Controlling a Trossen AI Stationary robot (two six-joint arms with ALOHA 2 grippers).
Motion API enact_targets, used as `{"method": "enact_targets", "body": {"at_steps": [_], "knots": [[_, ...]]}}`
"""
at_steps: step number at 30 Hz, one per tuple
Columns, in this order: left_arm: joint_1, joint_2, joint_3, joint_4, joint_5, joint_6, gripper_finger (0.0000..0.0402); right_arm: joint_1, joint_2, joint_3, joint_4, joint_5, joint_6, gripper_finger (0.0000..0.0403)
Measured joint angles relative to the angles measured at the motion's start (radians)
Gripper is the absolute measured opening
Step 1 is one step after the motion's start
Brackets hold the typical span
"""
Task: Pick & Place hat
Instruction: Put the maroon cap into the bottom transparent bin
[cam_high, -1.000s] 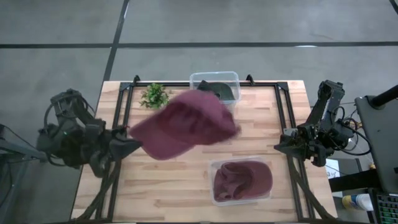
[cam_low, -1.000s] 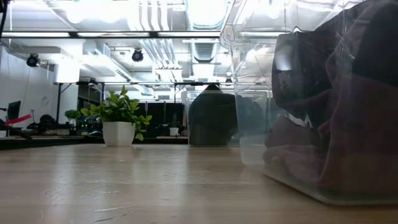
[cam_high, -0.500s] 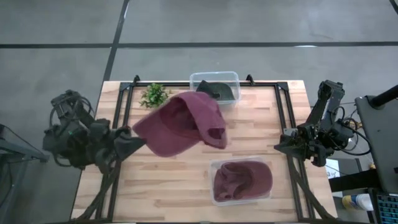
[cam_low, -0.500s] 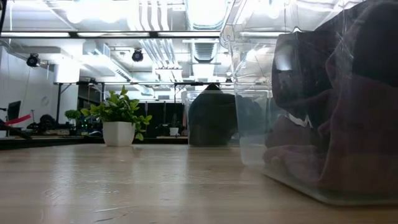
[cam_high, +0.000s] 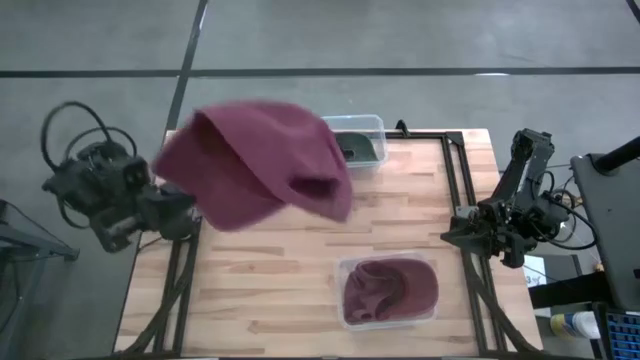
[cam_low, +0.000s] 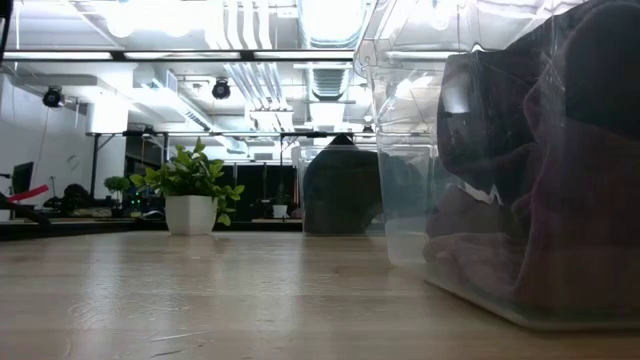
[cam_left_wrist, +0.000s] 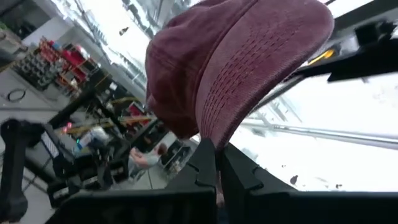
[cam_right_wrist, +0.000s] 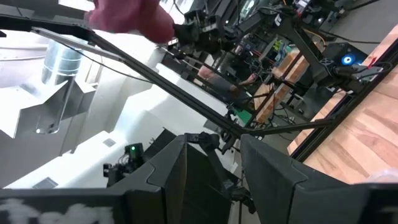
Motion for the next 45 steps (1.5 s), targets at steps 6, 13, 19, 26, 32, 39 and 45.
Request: {"method": "enact_targets", "body": {"at_steps": [6, 13, 19, 26, 32, 39, 45], "knots": [[0.001, -0.030, 0.000, 0.015, 0.019, 0.088, 0.0002, -0.003, 0.000, 0.000, 0.000, 0.008, -0.015, 0.0146], [0.001, 0.003, 0.000, 0.309, 0.372, 0.434, 0.0002, -0.007, 0.000, 0.000, 0.002, 0.221, -0.006, 0.0146], [0.009, 0.024, 0.000, 0.468, 0.393, 0.653, 0.0002, -0.010, -0.002, 0.000, 0.002, 0.359, 0.007, 0.0146], [0.048, 0.017, 0.002, 0.557, 0.551, 0.674, 0.0002, -0.009, -0.002, 0.000, 0.002, 0.522, -0.023, 0.0146], [0.060, 0.017, -0.011, 0.547, 0.407, 0.717, 0.0002, -0.053, 0.022, 0.000, 0.004, 0.444, 0.026, 0.0146], [0.086, 0.031, -0.012, 0.541, 0.386, 0.720, 0.0002, -0.225, 0.094, 0.002, 0.136, 0.154, -0.090, 0.0146], [0.102, 0.063, -0.014, 0.532, 0.322, 0.720, 0.0002, -0.393, 0.194, 0.092, 0.237, -0.070, -0.326, 0.0167]]}}
